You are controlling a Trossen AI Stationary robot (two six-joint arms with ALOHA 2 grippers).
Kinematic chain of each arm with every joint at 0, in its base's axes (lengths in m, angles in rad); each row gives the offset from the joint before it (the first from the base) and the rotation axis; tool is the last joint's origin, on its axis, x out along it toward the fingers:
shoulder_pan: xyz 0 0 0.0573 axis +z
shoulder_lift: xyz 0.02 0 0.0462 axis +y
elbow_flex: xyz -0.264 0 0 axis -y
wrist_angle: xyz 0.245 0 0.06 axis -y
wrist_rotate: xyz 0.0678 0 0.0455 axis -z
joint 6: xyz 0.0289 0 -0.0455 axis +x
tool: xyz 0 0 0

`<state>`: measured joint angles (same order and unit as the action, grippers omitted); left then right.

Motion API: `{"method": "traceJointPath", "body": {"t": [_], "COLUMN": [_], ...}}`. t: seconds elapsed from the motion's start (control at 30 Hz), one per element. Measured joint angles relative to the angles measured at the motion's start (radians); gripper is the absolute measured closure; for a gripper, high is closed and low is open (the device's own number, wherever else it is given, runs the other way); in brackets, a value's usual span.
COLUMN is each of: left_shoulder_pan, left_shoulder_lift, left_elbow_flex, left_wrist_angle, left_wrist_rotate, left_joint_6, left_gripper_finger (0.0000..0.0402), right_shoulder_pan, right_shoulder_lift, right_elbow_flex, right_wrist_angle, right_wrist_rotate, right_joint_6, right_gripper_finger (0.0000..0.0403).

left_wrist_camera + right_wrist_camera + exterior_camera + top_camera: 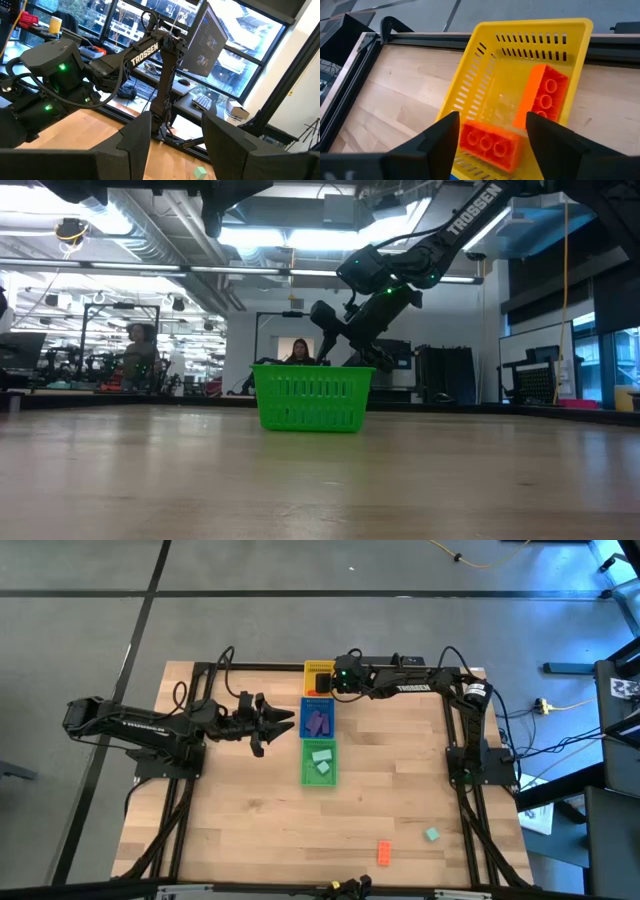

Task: Sort & place blocks by color
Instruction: Put the orange game piece into the yellow basket

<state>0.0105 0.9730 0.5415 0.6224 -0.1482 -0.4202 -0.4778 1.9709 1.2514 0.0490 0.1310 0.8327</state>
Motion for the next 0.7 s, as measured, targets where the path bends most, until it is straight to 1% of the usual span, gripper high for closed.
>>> {"method": "traceJointPath", "body": {"t": [0.23, 0.37, 0.47, 0.53, 0.6, 0.7], "left_shoulder_pan": [0.000, 0.000, 0.000, 0.000, 0.000, 0.000], "left_shoulder_lift": [0.000, 0.000, 0.000, 0.000, 0.000, 0.000], "left_elbow_flex": [0.000, 0.000, 0.000, 0.000, 0.000, 0.000], "left_wrist_angle": [0.000, 0.000, 0.000, 0.000, 0.000, 0.000], "left_wrist_rotate": [0.000, 0.000, 0.000, 0.000, 0.000, 0.000], "left_joint_6": [0.000, 0.000, 0.000, 0.000, 0.000, 0.000], "left_gripper_finger": [0.0235, 0.0235, 0.0235, 0.0235, 0.0235, 0.0235], "right_shoulder_pan": [-0.001, -0.013, -0.021, -0.026, -0.028, -0.024], "right_shoulder_lift": [0.000, -0.015, -0.064, -0.109, -0.165, -0.270], "right_elbow_flex": [0.000, 0.007, 0.008, 0.009, 0.010, -0.012], "right_wrist_angle": [0.003, 0.006, 0.010, 0.011, -0.022, -0.093], "right_wrist_rotate": [0.000, -0.009, -0.013, -0.014, -0.035, -0.097], "right_joint_6": [0.000, -0.034, -0.119, -0.215, -0.328, -0.484], "right_gripper_finger": [0.0170, 0.0170, 0.0170, 0.0170, 0.0170, 0.0170]}}
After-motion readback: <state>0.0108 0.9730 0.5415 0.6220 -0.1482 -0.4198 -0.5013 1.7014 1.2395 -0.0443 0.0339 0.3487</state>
